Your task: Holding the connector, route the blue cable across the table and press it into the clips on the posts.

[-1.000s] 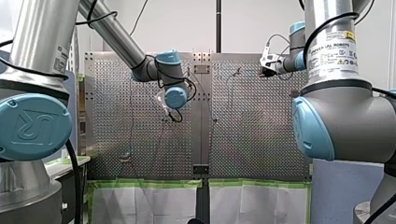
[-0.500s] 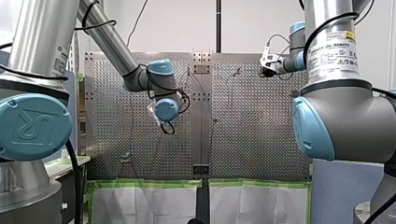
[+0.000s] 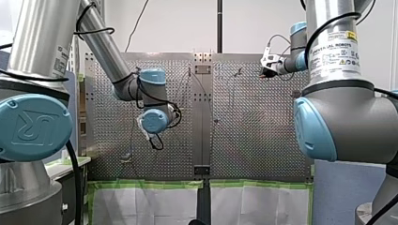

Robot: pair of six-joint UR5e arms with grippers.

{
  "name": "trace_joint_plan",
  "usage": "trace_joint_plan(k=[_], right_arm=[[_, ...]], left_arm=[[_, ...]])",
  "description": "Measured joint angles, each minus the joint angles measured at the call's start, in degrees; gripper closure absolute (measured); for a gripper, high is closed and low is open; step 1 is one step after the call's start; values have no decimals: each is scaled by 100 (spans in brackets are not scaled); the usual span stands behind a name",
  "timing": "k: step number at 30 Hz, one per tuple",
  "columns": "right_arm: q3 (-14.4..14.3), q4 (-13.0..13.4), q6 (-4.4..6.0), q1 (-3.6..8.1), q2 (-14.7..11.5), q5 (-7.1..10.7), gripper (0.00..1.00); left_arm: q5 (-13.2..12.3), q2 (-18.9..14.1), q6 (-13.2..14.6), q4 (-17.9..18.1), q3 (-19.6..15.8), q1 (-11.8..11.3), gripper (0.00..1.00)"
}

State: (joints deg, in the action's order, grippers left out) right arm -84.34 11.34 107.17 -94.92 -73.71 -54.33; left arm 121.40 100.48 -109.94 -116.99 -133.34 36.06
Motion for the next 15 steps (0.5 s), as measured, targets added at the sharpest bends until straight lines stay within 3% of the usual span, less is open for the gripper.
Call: trace_joint_plan(k=[15], right_arm=[[-1, -16, -10, -14, 0, 0, 100]], left_arm=[[1, 0, 0, 0, -578, 0, 0]])
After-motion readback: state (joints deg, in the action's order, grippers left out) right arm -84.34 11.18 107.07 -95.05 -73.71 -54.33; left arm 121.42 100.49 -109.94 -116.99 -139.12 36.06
